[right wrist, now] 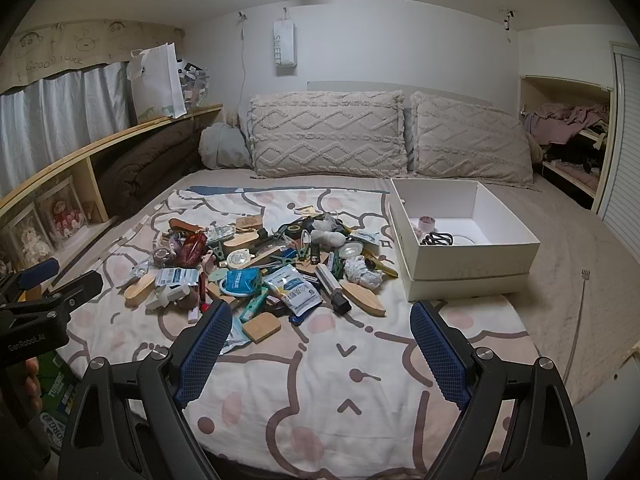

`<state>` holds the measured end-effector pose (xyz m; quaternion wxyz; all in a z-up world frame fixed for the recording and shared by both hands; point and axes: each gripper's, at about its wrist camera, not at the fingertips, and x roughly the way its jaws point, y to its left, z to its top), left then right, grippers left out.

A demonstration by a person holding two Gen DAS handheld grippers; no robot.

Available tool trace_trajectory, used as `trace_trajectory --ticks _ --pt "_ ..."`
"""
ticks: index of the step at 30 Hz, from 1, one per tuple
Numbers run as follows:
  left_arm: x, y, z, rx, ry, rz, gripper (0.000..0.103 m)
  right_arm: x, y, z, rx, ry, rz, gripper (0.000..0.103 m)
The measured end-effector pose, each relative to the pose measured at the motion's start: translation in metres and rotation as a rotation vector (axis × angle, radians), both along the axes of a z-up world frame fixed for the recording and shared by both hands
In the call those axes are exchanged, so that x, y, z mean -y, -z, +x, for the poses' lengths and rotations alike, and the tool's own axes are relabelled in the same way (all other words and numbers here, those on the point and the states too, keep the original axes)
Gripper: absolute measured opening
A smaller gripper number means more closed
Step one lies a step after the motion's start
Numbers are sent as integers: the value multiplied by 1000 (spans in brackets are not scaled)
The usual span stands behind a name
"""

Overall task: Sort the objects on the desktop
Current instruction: 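Move both tools toward the pile of items on the bed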

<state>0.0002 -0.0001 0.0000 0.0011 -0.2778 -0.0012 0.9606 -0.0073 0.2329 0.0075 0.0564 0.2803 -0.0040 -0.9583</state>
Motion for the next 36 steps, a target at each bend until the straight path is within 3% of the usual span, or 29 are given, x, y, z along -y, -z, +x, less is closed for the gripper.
trace_trajectory --ticks 36 --pt "0 0 0 5 0 1 103 4 9 3 11 -5 -3 91"
